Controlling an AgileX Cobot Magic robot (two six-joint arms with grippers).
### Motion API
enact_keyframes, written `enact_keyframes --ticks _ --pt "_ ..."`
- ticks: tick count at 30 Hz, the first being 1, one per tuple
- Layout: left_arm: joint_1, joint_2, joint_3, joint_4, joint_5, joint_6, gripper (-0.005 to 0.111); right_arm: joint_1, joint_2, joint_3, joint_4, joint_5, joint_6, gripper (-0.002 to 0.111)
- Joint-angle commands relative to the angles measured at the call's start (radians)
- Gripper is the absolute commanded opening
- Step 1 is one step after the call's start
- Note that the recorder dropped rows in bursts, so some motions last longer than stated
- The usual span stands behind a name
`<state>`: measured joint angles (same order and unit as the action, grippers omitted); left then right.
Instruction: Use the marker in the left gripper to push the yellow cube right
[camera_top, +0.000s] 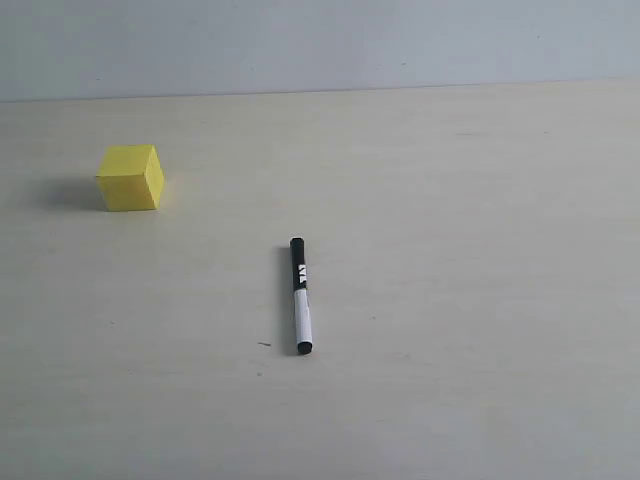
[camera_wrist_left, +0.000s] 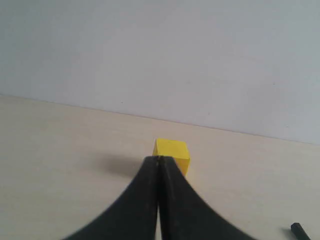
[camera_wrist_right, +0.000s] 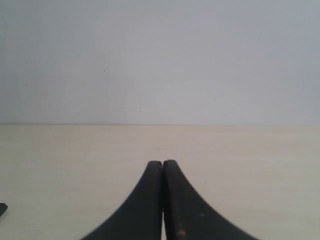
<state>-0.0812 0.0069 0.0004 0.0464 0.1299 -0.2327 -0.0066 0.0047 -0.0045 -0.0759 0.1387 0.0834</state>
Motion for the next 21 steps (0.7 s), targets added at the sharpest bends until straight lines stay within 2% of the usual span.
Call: enact_keyframes --ticks 1,4,7,9,14,19,21 --pt "0.001 -0.007 0.000 -0.006 -0.004 0.004 0.003 0.001 -0.005 0.004 -0.001 -0.005 -0.001 0.000" --pt "0.001 -0.007 0.000 -0.017 -0.052 -0.074 0.003 0.001 -0.005 0.004 -0.001 -0.005 -0.001 0.000" --pt "0.001 -0.007 0.000 -0.083 -0.076 -0.351 0.003 0.001 -0.005 0.004 -0.001 -0.005 -0.001 0.000" --pt "0.001 -0.007 0.000 -0.083 -0.097 -0.443 0.003 0.001 -0.005 0.004 -0.001 -0.005 -0.001 0.000" --pt "0.001 -0.007 0.000 -0.080 -0.218 -0.395 0.003 0.001 -0.005 0.004 -0.001 -0.005 -0.001 0.000" --pt "0.001 -0.007 0.000 -0.080 -0.215 -0.252 0.003 0.001 -0.005 0.004 -0.001 -0.005 -0.001 0.000" --pt "0.001 -0.007 0.000 -0.080 -0.217 -0.261 0.003 0.001 -0.005 0.004 -0.001 -0.005 -0.001 0.000"
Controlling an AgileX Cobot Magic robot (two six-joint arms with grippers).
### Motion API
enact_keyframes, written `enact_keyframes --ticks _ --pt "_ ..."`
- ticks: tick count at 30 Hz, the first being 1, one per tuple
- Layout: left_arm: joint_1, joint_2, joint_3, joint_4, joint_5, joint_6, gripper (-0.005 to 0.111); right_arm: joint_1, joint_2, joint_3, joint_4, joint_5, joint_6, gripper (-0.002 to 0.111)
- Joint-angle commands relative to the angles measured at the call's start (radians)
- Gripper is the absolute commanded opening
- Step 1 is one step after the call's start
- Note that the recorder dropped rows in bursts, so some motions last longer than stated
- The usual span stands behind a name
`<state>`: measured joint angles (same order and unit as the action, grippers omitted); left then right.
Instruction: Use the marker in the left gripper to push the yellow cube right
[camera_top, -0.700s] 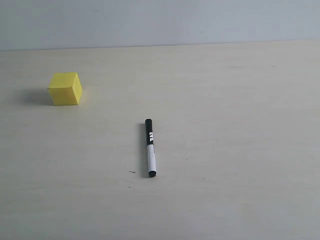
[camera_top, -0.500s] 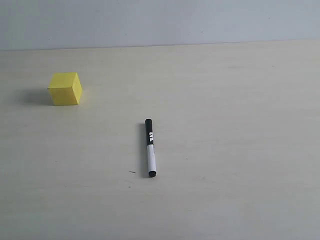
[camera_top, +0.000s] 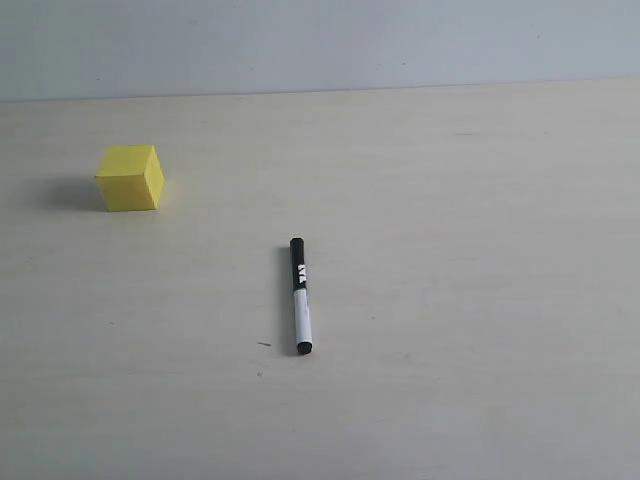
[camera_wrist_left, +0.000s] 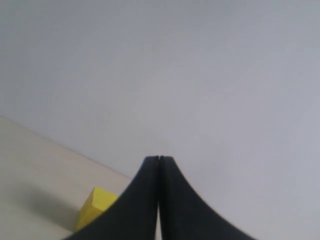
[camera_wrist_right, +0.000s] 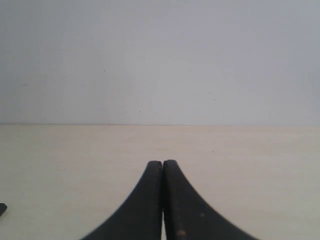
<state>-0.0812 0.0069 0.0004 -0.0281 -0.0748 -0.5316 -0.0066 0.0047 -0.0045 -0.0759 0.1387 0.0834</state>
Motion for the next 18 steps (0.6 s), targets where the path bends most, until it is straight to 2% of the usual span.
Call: enact_keyframes --ticks 1,3,6,7,8,10,13,16,18 --pt "0.001 -0.007 0.000 -0.005 -0.013 0.038 0.003 0.001 -0.005 0.004 -0.001 -0.005 -0.001 0.000" --pt "0.001 -0.007 0.000 -0.005 -0.083 0.026 0.003 0.001 -0.005 0.004 -0.001 -0.005 -0.001 0.000" --pt "0.001 -0.007 0.000 0.051 -0.406 -0.016 0.003 0.001 -0.005 0.004 -0.001 -0.005 -0.001 0.000" --pt "0.001 0.007 -0.021 0.109 -0.459 -0.026 0.002 0.001 -0.005 0.004 -0.001 -0.005 -0.001 0.000" --pt "0.001 0.039 -0.075 0.140 -0.445 -0.058 0.002 0.001 -0.005 0.004 -0.001 -0.005 -0.001 0.000" --pt "0.001 0.141 -0.195 0.243 -0.343 -0.148 0.002 0.001 -0.005 0.004 -0.001 -0.005 -0.001 0.000" --pt "0.001 0.274 -0.343 0.410 -0.176 -0.165 0.002 0.001 -0.005 0.004 -0.001 -0.005 -0.001 0.000" --pt "0.001 0.393 -0.486 0.435 0.120 -0.149 0.002 0.001 -0.005 0.004 -0.001 -0.005 -0.001 0.000" --pt "0.001 0.475 -0.568 0.435 0.263 -0.090 0.003 0.001 -0.005 0.004 -0.001 -0.005 -0.001 0.000"
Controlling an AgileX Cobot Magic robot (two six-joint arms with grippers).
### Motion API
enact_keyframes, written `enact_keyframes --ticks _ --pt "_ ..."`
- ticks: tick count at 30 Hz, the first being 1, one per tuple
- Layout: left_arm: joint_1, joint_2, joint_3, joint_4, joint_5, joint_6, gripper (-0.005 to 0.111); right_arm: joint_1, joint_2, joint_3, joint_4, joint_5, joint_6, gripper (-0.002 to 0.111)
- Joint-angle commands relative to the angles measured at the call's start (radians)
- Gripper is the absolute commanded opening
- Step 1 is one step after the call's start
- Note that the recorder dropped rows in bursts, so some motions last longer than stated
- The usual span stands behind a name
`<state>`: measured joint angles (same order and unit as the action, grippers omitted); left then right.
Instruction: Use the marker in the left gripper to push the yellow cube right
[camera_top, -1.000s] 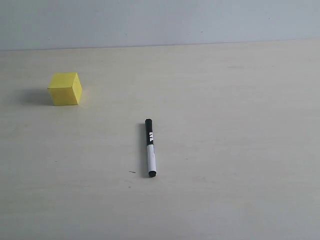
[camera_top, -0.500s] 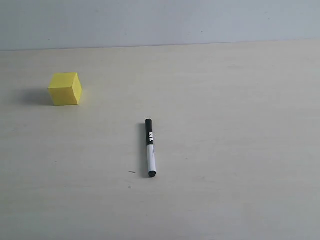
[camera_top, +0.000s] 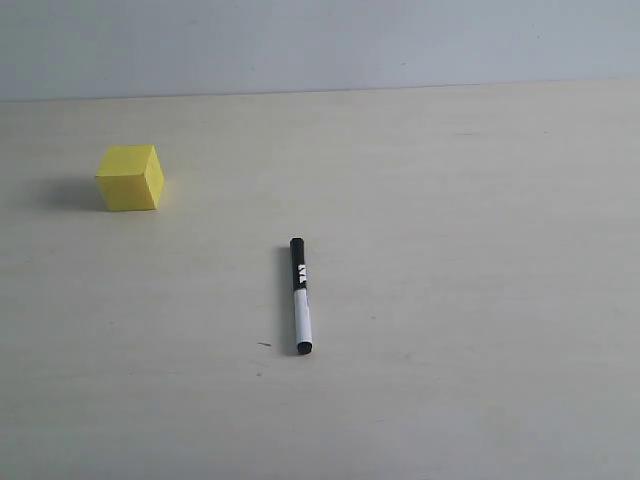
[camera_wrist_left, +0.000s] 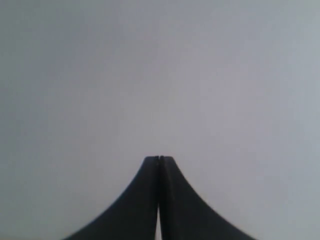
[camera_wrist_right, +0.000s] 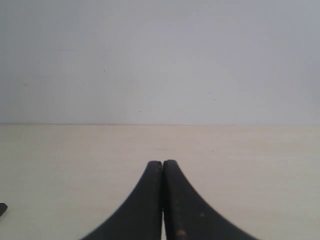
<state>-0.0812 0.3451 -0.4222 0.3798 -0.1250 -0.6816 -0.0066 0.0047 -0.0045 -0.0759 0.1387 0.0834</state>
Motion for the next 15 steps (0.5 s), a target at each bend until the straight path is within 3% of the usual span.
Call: enact_keyframes --ticks 1,8,11,15 --pt "0.001 0.169 -0.174 0.025 0.360 0.096 0.004 0.001 -0.005 0.004 -0.001 -0.005 -0.001 0.000" --pt "0.001 0.472 -0.429 -0.024 0.820 0.292 0.015 0.001 -0.005 0.004 -0.001 -0.005 -0.001 0.000" --pt "0.001 0.601 -0.548 -0.185 0.997 0.395 0.026 0.001 -0.005 0.004 -0.001 -0.005 -0.001 0.000" --pt "-0.020 0.752 -0.618 -0.559 1.120 0.607 0.045 0.001 -0.005 0.004 -0.001 -0.005 -0.001 0.000"
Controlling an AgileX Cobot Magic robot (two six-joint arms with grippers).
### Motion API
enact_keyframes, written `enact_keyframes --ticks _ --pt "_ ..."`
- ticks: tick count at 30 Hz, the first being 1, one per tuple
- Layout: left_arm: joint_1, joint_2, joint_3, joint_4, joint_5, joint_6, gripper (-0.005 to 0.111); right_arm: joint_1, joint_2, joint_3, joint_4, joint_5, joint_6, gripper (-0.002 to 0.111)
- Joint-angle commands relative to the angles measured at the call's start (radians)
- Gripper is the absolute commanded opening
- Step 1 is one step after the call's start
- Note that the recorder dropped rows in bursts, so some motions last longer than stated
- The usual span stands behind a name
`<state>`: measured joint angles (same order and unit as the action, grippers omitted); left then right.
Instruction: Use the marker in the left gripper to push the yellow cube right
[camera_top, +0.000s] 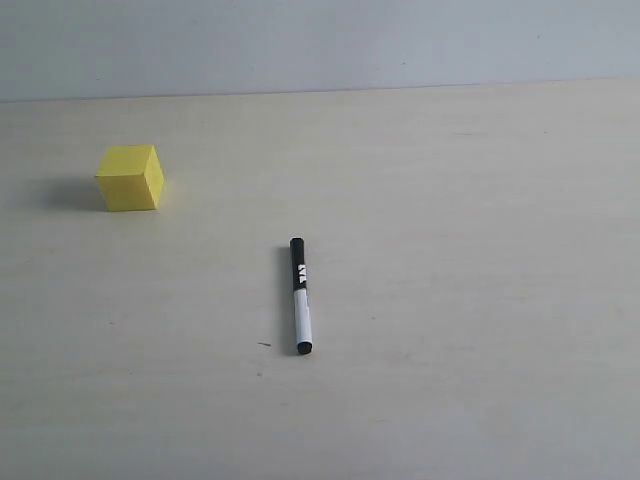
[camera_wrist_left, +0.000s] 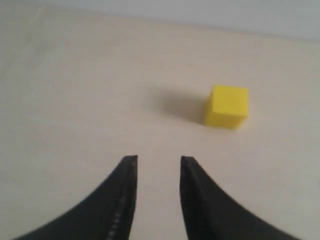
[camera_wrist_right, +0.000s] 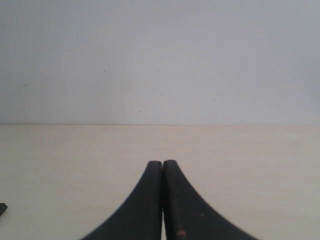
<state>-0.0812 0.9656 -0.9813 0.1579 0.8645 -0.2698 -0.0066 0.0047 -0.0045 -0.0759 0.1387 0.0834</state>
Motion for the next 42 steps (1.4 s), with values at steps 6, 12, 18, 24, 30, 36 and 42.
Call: enact_keyframes --ticks 6,12,18,24,30,36,42 --pt "-0.195 0.367 -0.066 -0.535 0.151 0.177 0.047 0.001 -0.005 0.004 -0.001 -0.005 -0.001 0.000" --pt "-0.406 0.624 -0.169 -0.534 0.169 0.101 0.047 0.001 -0.005 0.004 -0.001 -0.005 -0.001 0.000" --pt "-0.523 0.829 -0.362 -0.534 0.225 0.087 0.047 0.001 -0.005 0.004 -0.001 -0.005 -0.001 0.000" --pt "-0.548 0.907 -0.411 -0.627 0.026 0.115 0.047 0.001 -0.005 0.004 -0.003 -0.005 -0.001 0.000" --pt "-0.548 0.917 -0.411 -0.741 -0.199 0.158 0.047 0.001 -0.005 0.004 -0.003 -0.005 -0.001 0.000" --pt "-0.546 0.933 -0.465 -0.646 -0.125 0.148 0.047 0.001 -0.005 0.004 -0.003 -0.005 -0.001 0.000" --pt "-0.585 1.005 -0.636 -0.353 0.153 -0.081 0.047 0.001 -0.005 0.004 -0.003 -0.005 -0.001 0.000"
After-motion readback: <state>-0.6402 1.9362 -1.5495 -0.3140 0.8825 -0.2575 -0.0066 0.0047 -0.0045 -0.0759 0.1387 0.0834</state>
